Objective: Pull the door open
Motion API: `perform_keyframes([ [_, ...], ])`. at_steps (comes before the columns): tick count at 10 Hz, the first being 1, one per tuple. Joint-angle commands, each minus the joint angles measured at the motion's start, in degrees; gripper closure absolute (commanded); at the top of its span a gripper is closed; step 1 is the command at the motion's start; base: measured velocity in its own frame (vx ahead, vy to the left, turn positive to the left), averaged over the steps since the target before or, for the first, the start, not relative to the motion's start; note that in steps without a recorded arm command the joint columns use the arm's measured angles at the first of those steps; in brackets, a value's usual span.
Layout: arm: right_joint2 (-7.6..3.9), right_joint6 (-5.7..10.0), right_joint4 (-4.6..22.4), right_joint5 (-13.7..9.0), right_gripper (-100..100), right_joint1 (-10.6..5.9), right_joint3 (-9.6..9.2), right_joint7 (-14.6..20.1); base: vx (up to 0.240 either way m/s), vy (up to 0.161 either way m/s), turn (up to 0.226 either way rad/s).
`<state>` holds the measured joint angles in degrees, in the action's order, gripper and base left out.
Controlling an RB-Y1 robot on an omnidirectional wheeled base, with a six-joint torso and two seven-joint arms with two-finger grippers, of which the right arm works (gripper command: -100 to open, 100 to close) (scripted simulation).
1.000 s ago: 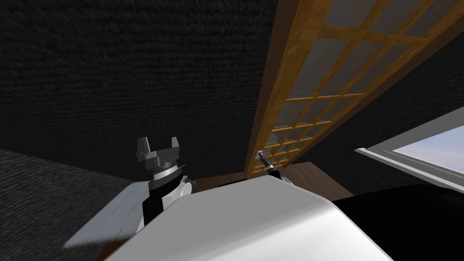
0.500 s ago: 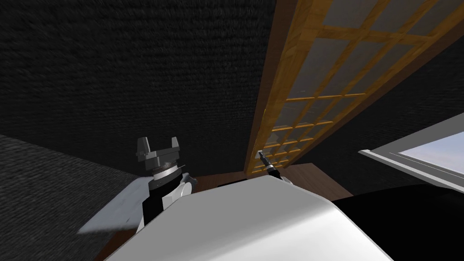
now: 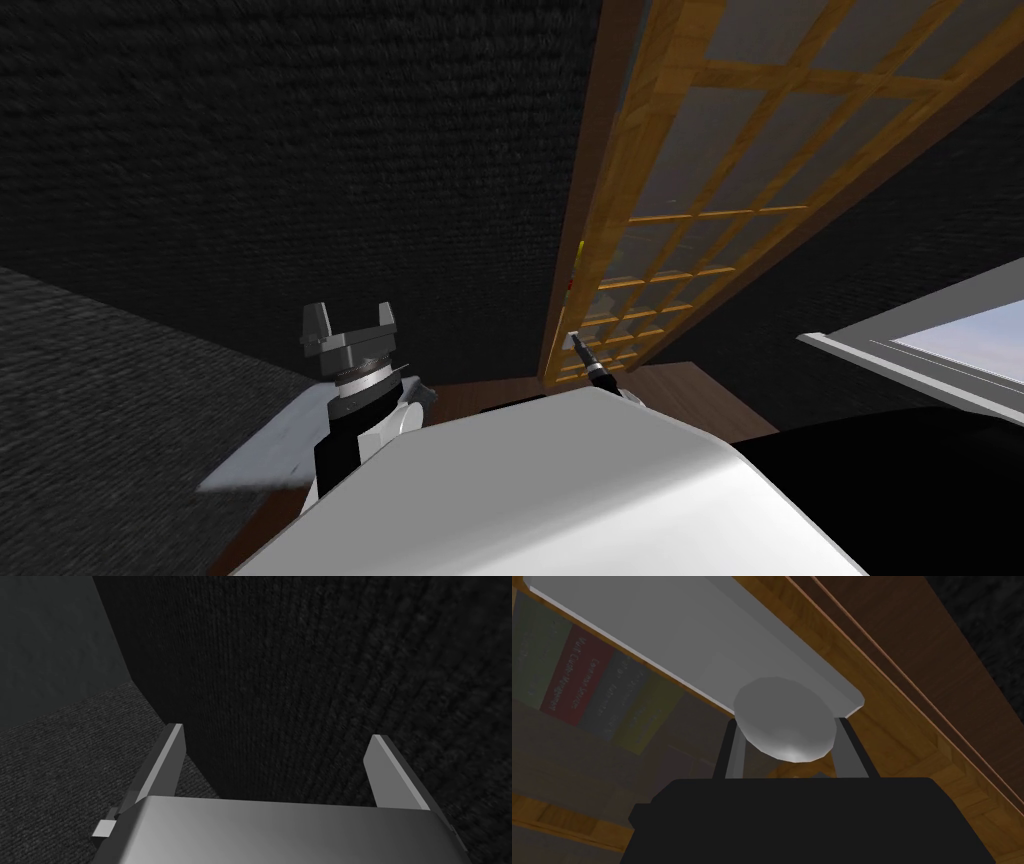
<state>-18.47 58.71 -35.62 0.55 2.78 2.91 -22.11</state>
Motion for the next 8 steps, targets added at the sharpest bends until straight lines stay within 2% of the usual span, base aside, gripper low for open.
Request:
perform_keyframes([
  [1,0.35,-0.14,-0.06,-0.86,100,-0.08,-0.65,2.86,-0.045,-0.027,0.065],
  [4,0.45,-0.52,-0.23,-2.58,100,-0.28,-1.34,7.2,-0.055,-0.027,0.063],
  [5,0.45,-0.52,-0.23,-2.58,100,-0.28,-1.34,7.7,-0.044,-0.021,0.037],
  [6,0.51,-0.71,-0.32,-3.44,100,-0.39,-1.69,9.83,-0.045,-0.024,0.071],
  [7,0.51,-0.71,-0.32,-3.44,100,-0.39,-1.69,10.08,-0.04,-0.018,0.034],
  [8,0.56,-0.91,-0.41,-4.31,100,-0.49,-2.04,12.27,-0.05,-0.016,0.046],
])
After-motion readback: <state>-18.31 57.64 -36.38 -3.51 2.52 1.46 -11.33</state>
